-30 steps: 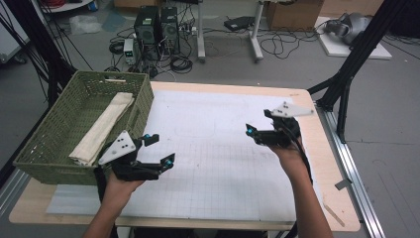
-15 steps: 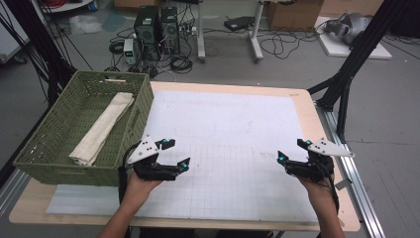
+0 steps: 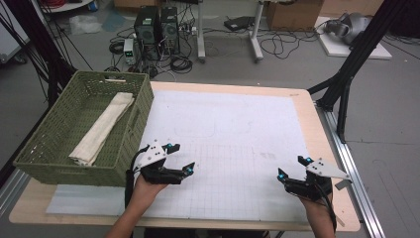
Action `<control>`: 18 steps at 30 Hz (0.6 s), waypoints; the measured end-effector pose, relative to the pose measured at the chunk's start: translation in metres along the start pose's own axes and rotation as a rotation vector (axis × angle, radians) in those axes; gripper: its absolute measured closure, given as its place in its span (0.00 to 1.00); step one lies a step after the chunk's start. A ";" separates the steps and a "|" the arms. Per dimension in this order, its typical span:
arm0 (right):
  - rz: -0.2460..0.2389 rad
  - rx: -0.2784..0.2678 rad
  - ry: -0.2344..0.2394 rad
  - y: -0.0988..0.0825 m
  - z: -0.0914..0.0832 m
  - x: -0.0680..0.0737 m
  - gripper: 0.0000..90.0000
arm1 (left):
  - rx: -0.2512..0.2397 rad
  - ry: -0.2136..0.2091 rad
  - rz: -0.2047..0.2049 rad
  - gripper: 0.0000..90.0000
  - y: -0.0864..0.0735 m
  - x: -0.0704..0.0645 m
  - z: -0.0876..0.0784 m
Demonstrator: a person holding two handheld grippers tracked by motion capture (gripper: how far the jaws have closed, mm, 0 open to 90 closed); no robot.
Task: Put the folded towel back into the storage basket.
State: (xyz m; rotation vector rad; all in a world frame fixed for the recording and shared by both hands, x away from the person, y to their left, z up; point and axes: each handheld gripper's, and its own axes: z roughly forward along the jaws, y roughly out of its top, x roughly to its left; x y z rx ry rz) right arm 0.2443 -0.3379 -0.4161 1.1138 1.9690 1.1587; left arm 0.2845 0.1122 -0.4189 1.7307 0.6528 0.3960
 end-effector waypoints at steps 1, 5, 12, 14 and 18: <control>-0.006 -0.005 -0.001 0.000 0.000 0.000 0.18 | 0.001 0.001 0.001 0.20 0.000 0.000 0.000; -0.023 0.005 0.006 0.000 0.004 0.002 0.18 | 0.003 0.011 -0.002 0.20 -0.003 0.002 -0.003; 0.015 -0.007 -0.012 -0.002 0.001 -0.002 0.18 | 0.002 0.034 -0.013 0.20 -0.005 0.006 -0.008; 0.025 -0.017 -0.016 -0.001 0.000 -0.003 0.18 | 0.005 0.034 -0.006 0.20 -0.005 0.005 -0.011; 0.036 -0.027 -0.027 0.000 -0.001 -0.006 0.18 | 0.009 0.038 -0.004 0.20 -0.007 0.004 -0.015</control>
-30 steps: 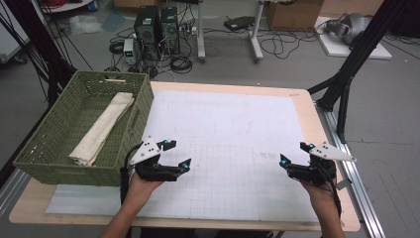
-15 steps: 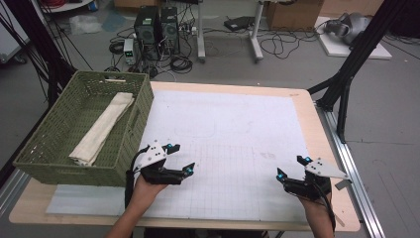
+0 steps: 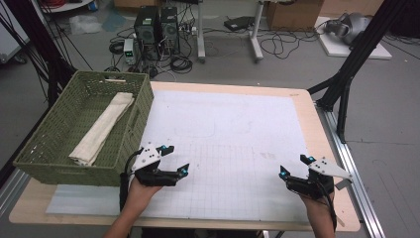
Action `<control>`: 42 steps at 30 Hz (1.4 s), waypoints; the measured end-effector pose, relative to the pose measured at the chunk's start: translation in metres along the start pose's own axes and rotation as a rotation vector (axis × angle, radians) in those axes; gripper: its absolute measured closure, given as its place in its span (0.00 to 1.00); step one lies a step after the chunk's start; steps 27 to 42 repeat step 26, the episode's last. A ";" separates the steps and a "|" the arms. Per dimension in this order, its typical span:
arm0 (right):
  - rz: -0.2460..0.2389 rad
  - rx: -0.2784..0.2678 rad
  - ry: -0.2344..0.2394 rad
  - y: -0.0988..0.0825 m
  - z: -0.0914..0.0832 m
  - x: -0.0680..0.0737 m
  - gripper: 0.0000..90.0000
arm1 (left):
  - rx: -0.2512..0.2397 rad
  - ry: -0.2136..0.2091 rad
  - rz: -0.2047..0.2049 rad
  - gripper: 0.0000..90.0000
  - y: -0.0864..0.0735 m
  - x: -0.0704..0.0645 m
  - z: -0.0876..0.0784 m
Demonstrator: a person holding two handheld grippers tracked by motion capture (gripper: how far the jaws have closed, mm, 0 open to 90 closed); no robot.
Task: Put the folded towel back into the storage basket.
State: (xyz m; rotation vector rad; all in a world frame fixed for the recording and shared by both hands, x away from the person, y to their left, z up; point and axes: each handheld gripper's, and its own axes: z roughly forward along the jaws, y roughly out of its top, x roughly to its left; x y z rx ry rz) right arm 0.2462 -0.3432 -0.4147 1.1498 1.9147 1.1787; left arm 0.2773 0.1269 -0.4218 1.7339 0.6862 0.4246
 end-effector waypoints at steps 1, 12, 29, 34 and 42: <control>0.000 0.000 0.000 0.000 0.000 0.000 0.18 | -0.001 0.001 -0.003 0.20 0.000 0.000 -0.001; -0.001 0.001 0.002 0.002 0.001 0.001 0.18 | -0.003 0.003 -0.004 0.20 -0.001 0.000 -0.001; -0.004 0.007 -0.002 0.001 0.001 -0.001 0.18 | 0.006 0.002 0.001 0.20 -0.002 -0.001 0.001; -0.004 0.007 -0.002 0.001 0.001 -0.001 0.18 | 0.006 0.002 0.001 0.20 -0.002 -0.001 0.001; -0.004 0.007 -0.002 0.001 0.001 -0.001 0.18 | 0.006 0.002 0.001 0.20 -0.002 -0.001 0.001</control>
